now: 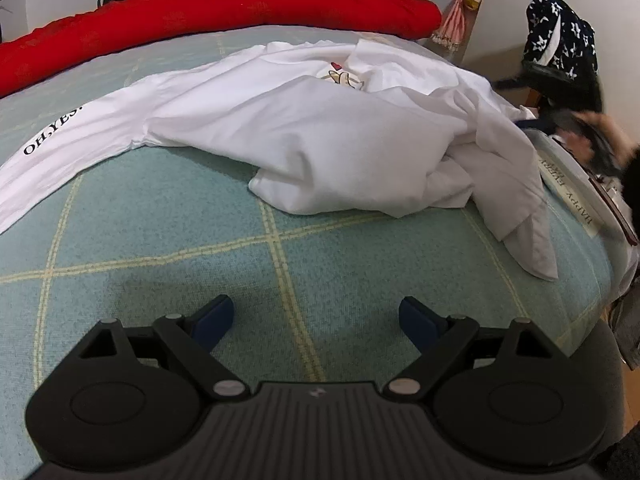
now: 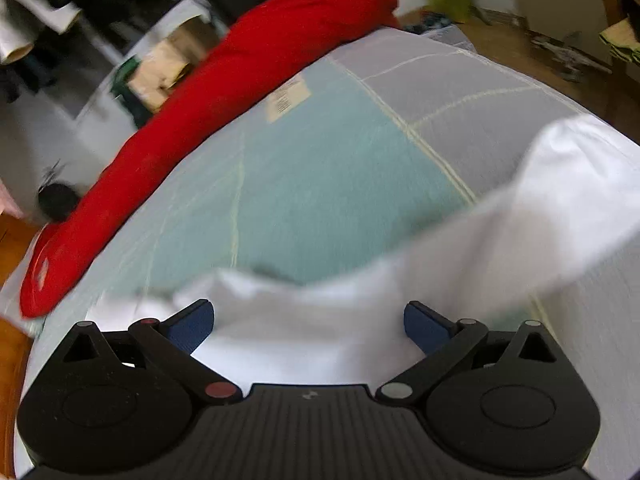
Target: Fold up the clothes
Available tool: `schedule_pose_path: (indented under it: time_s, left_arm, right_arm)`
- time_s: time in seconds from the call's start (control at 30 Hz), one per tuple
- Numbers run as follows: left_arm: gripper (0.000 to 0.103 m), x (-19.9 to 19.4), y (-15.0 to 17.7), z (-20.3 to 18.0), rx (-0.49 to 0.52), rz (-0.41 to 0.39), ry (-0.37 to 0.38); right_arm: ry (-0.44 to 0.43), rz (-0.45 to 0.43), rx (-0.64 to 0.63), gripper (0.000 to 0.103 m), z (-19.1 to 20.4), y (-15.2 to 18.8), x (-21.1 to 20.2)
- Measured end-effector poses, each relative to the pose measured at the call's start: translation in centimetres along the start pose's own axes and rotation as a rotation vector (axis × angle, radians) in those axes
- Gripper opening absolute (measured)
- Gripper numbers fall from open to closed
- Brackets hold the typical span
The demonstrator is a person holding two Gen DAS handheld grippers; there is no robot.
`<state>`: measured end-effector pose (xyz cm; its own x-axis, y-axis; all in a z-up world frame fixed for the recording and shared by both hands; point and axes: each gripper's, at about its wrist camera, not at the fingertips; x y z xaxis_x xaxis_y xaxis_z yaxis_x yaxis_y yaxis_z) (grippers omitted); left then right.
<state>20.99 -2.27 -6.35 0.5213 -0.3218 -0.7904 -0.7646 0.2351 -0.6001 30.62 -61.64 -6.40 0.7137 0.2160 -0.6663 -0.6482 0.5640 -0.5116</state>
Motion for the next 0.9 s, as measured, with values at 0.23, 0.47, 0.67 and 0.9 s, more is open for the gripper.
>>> schedule_pose_path:
  time_s: [0.23, 0.47, 0.67, 0.9]
  left_arm:
    - [0.091, 0.2, -0.1, -0.2, 0.001, -0.005, -0.012]
    - [0.091, 0.4, -0.2, -0.1, 0.008, 0.002, -0.01]
    - [0.093, 0.7, -0.4, -0.1, 0.016, 0.002, -0.008]
    - [0.094, 0.9, -0.5, 0.0, 0.018, 0.0, -0.007]
  right_arm:
    - [-0.052, -0.172, 0.123, 0.102, -4.2, -1.5, -5.2]
    - [-0.008, -0.19, 0.195, 0.097, -7.3, -2.9, -2.1]
    - [0.059, -0.192, 0.224, 0.065, -8.3, -3.5, -0.3]
    - [0.151, -0.211, 0.26, 0.028, -9.7, -4.4, 0.9]
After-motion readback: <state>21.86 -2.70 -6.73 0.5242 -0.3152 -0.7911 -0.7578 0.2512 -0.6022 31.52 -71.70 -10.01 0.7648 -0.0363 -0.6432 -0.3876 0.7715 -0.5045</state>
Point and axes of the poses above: each gripper's, at about its wrist camera, not at the fingertips, and x roughly the way its jaws point, z to its left, y to its underside, and after that the axes turned 2 degrees about z, right-handed
